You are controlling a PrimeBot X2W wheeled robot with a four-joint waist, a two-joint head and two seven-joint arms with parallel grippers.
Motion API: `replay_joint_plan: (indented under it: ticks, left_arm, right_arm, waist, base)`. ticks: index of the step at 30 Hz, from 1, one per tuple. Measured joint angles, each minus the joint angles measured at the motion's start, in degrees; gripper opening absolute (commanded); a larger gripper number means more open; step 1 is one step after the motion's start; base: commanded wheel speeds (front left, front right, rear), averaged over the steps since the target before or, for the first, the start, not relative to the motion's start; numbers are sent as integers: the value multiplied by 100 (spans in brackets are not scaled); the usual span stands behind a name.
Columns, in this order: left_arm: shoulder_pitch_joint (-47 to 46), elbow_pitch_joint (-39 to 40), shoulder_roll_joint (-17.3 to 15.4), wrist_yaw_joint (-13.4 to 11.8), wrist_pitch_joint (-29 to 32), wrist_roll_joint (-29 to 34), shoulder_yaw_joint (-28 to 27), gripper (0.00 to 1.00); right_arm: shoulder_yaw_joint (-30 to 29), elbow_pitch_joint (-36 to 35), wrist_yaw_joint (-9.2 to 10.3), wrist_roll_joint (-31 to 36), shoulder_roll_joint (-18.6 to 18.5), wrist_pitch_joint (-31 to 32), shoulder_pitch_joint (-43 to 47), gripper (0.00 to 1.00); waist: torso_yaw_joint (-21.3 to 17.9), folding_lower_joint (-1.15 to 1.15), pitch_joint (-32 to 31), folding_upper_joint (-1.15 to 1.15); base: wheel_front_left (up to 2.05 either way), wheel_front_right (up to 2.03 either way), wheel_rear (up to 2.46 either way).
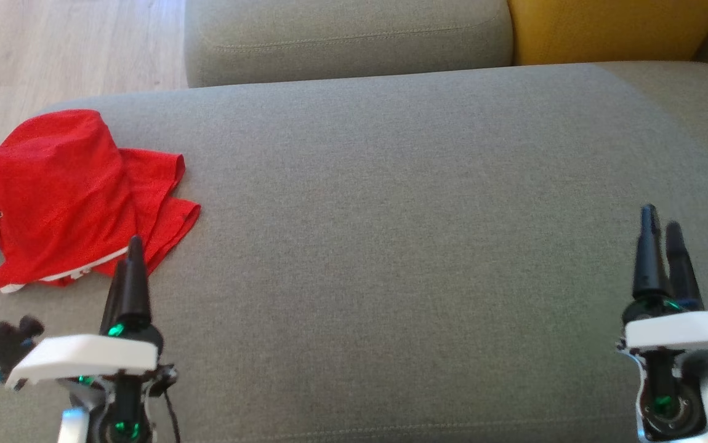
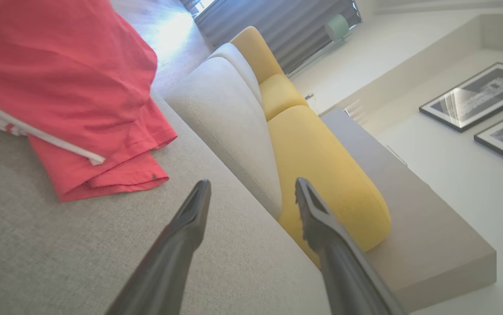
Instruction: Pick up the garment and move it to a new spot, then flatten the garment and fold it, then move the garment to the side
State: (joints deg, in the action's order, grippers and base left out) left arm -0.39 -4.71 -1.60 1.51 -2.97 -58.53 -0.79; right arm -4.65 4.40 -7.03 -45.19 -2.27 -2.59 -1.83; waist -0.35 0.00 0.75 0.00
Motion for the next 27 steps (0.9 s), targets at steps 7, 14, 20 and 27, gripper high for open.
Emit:
replay_joint_plan:
  ticks: [7, 14, 20, 27]
  left_arm:
    - [-57, 283, -9, -10, -85, 940, 400, 100]
    - [-96, 324, -13, -57, -221, 1606, 666, 100]
    - [-101, 412, -272, -330, -325, 2458, 1209, 100]
    - [-192, 245, -627, -1027, -426, 3174, 1871, 100]
  right_arm:
    - [235, -265, -1, 902, -1, -122, -73, 100]
    - [405, -370, -1, 1672, -3, -247, -92, 100]
    - [448, -435, -1, 2413, -4, -355, -104, 100]
    - [503, -270, -1, 2926, -7, -458, -98, 100]
  waist:
    - [-6, 0, 15, 0]
    - [-14, 0, 51, 0]
    - [-14, 0, 104, 0]
    - [-20, 0, 158, 0]
  base:
    - [0, 0, 0]
    - [0, 0, 0]
    - [0, 0, 0]
    - [0, 0, 0]
